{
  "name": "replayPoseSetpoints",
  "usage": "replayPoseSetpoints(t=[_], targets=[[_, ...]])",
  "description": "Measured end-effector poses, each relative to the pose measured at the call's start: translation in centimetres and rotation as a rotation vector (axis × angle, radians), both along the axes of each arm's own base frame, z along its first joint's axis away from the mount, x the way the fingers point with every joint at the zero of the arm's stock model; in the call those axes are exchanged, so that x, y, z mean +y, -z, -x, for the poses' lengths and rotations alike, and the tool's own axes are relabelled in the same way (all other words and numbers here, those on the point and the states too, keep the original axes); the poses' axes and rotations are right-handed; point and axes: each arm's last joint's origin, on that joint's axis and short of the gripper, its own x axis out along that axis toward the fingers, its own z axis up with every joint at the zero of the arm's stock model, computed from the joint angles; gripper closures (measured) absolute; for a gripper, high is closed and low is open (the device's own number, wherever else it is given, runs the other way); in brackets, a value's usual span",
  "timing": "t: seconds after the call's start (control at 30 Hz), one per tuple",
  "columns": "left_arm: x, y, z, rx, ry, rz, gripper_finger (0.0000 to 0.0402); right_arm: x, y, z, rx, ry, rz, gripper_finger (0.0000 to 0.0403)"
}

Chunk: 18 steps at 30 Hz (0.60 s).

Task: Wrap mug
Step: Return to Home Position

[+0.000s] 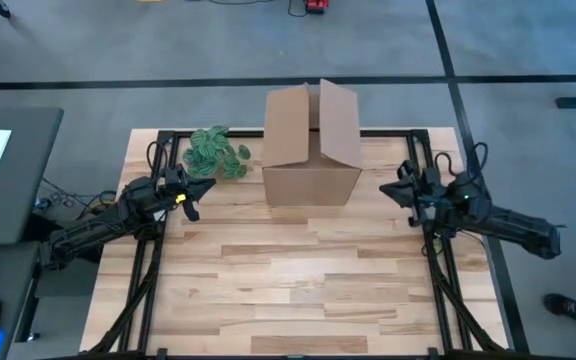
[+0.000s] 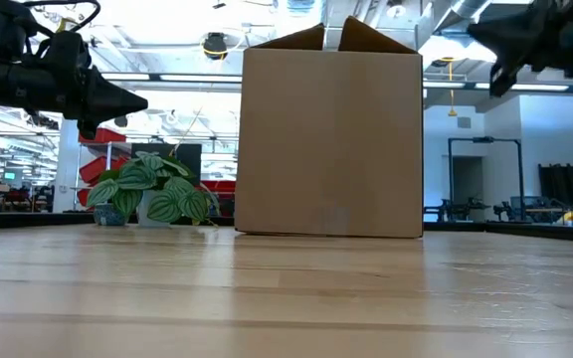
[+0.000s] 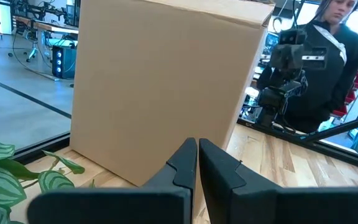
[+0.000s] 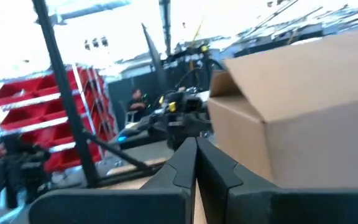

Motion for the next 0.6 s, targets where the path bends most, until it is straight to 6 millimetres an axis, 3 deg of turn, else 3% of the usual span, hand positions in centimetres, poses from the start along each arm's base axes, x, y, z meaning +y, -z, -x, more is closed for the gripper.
replayPoseSetpoints(t=[0.33,0.6], targets=[[-1.2,0.0,-0.5,-0.002,0.121,-0.001,0.0402,-1.0,3.1,-0.3,-0.055,0.043,-0.129,0.0403],[-2.3,0.1,-0.8,-0.005,0.242,-0.002,0.0402,-1.0,4.2,-0.5,0.060,0.051,-0.141,0.0403]])
